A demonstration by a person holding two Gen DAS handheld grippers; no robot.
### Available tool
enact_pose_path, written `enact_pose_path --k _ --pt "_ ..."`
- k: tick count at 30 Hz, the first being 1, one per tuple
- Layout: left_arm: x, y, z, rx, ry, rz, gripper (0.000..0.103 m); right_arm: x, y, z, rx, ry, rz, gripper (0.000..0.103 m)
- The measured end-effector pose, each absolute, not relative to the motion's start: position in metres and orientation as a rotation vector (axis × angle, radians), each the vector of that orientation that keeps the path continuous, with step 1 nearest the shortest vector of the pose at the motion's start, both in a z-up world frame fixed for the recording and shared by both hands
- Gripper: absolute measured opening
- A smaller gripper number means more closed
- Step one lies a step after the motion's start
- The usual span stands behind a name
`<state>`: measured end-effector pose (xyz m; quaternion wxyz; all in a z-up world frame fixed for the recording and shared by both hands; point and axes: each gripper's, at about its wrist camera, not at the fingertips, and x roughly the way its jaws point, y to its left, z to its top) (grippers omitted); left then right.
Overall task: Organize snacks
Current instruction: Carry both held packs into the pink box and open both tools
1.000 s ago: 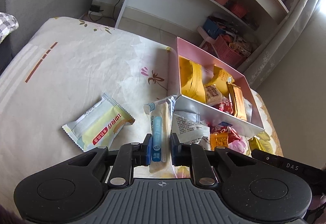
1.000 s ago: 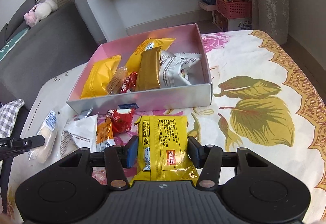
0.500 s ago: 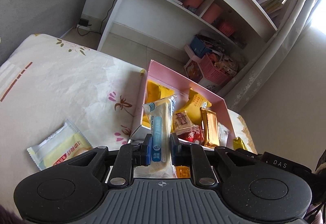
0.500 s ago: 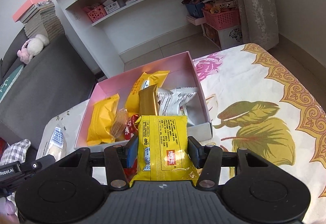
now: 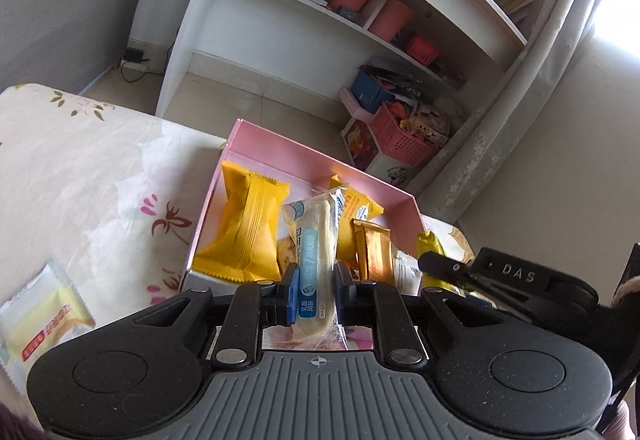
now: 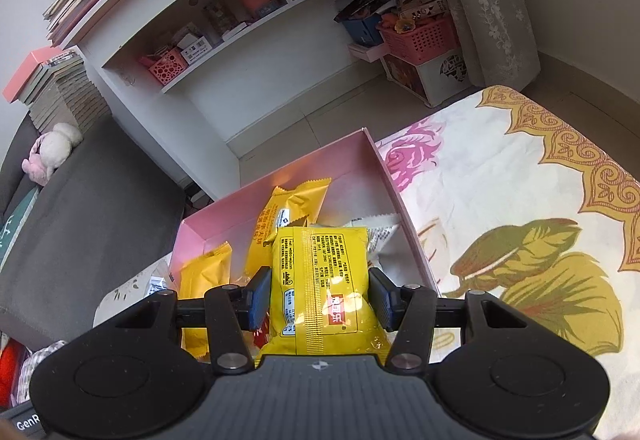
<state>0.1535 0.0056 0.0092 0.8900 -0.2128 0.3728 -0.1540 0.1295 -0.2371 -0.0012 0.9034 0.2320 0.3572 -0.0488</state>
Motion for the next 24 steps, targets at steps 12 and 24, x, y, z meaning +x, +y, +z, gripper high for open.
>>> enact_pose_path --k 12,24 --pt "0.213 -0.016 -0.003 -0.378 0.774 -0.302 0.014 0.181 -0.271 -0.008 0.586 0.673 -0.071 0.044" --pt "0.235 -0.043 0.0 -0.254 0.742 -0.292 0.018 0.194 -0.276 -0.03 0.606 0.696 -0.043 0.053"
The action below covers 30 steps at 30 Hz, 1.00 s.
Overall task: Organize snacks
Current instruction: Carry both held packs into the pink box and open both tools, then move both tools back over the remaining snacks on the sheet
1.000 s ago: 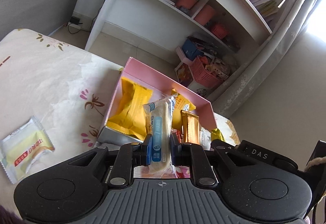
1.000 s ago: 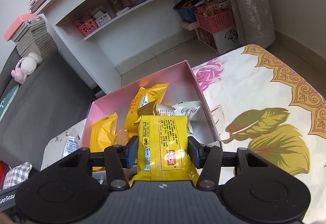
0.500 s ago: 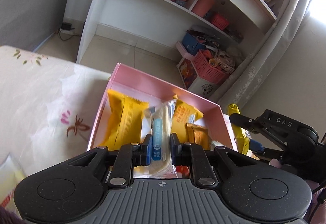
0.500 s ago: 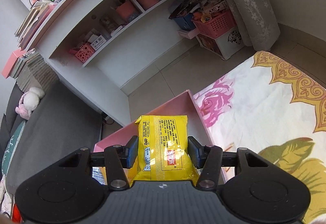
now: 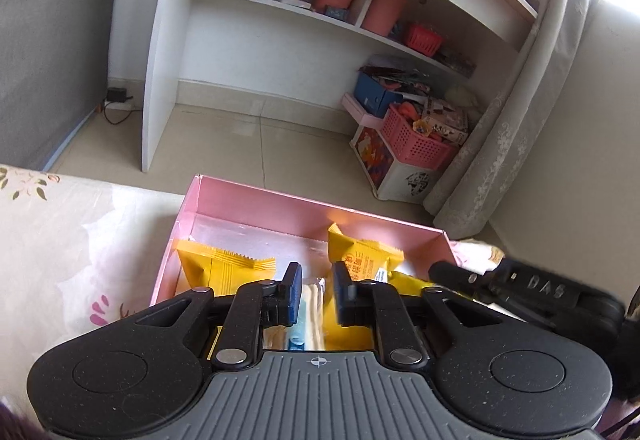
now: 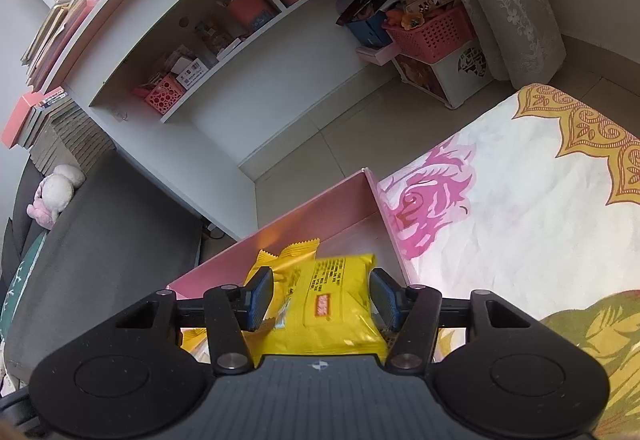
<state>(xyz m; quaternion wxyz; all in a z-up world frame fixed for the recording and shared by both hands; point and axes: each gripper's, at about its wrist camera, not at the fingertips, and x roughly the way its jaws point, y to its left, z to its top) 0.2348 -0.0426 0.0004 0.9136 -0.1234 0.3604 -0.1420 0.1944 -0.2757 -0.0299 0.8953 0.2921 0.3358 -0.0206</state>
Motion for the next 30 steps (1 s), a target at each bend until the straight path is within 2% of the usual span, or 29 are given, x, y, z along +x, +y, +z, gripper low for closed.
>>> enact_pose_path --k 3,5,10,19,24,30 --pt "0.227 -0.045 0.004 -0.214 0.759 -0.292 0.026 0.19 -0.281 -0.027 0.666 0.684 -0.033 0.071" --pt "0.221 -0.043 0.007 -0.213 0.775 -0.293 0.045 0.185 -0.281 -0.022 0.671 0.684 -0.048 0.073" --pt "0.199 -0.036 0.015 -0.211 0.789 -0.284 0.069 0.17 -0.276 -0.007 0.639 0.705 -0.068 0.082" --pt "0.158 -0.012 0.027 -0.213 0.822 -0.275 0.09 0.135 -0.256 0.016 0.562 0.719 -0.059 0.091" --pt "0.137 0.008 0.027 -0.229 0.837 -0.243 0.092 0.118 -0.24 0.021 0.511 0.749 -0.035 0.096" --pt "0.116 0.041 0.026 -0.261 0.835 -0.193 0.097 0.099 -0.22 0.022 0.438 0.776 -0.011 0.096"
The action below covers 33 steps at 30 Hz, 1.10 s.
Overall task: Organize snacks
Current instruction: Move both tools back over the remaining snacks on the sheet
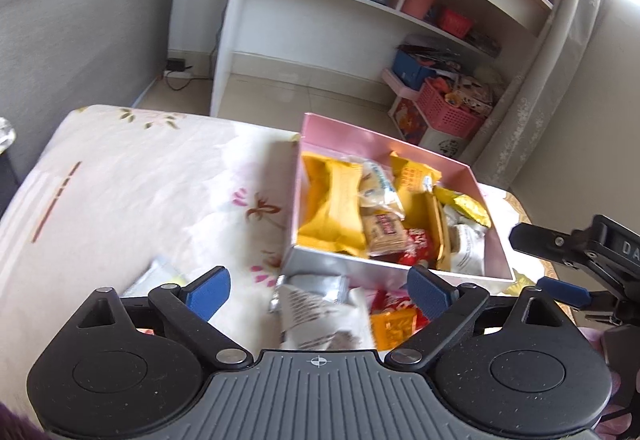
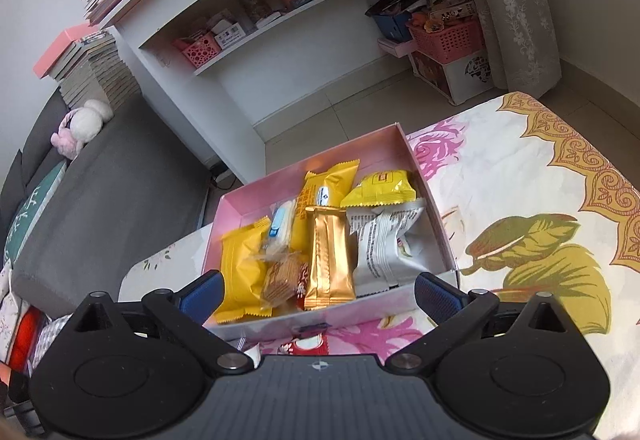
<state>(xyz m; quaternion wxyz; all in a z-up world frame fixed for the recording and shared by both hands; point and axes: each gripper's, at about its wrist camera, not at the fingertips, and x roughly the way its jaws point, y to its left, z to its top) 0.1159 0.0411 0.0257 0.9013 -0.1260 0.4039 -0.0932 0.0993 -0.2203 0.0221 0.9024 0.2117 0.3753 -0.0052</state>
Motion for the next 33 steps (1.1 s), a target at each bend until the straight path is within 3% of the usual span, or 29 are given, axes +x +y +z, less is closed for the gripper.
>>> enact_pose_path --k 7,18,33 --pt "0.1 0.076 0.012 -0.281 0.857 -0.144 0.098 0.079 -0.208 0.012 0.38 0.752 -0.002 0.096" --pt "0.087 0.113 -0.016 -0.07 0.777 -0.147 0.1 0.061 -0.206 -0.002 0.138 0.721 0.034 0.096" --pt "0.094 0.124 -0.062 0.114 0.775 -0.211 0.1 0.016 -0.166 -0.038 -0.171 0.715 0.471 0.096"
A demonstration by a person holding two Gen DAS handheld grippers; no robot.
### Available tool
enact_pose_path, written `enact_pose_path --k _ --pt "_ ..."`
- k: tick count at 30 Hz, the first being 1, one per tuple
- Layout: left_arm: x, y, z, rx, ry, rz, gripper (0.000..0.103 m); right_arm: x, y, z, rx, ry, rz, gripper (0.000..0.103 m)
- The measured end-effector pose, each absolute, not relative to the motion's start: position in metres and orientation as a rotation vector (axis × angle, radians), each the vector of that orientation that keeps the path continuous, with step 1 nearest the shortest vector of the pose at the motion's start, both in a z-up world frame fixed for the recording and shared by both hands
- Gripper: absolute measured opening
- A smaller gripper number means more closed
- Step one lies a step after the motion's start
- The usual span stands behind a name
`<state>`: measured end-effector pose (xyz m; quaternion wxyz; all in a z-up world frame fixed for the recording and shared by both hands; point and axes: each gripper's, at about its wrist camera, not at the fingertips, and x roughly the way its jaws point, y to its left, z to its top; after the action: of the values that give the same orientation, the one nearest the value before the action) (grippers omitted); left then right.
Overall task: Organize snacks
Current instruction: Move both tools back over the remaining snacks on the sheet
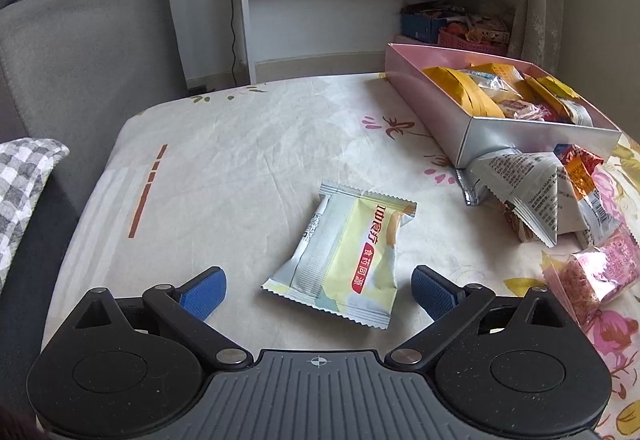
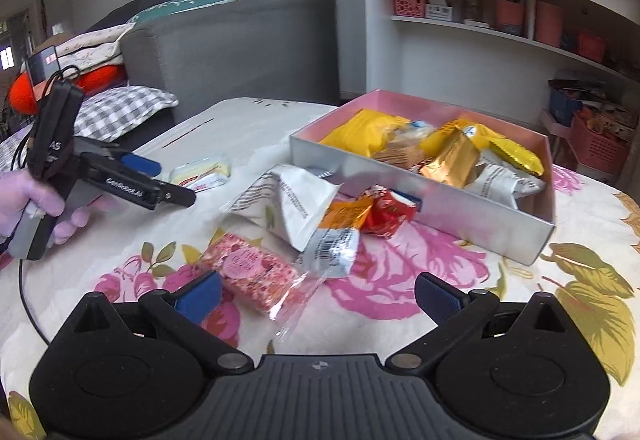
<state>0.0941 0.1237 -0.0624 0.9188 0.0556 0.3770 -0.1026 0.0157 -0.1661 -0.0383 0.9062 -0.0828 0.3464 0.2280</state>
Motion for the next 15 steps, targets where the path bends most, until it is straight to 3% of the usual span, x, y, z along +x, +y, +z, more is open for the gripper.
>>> enact_pose_path --k 9,15 --pt "0.088 0.108 -0.06 0.172 0.777 -0.308 0.095 0.012 -0.136 -0.058 -0.194 0.757 0.542 0.096" --pt "0.083 0.108 -0.056 0.17 0.792 -0.342 0.081 0.003 -0.121 -0.054 -0.222 0.748 0.6 0.095"
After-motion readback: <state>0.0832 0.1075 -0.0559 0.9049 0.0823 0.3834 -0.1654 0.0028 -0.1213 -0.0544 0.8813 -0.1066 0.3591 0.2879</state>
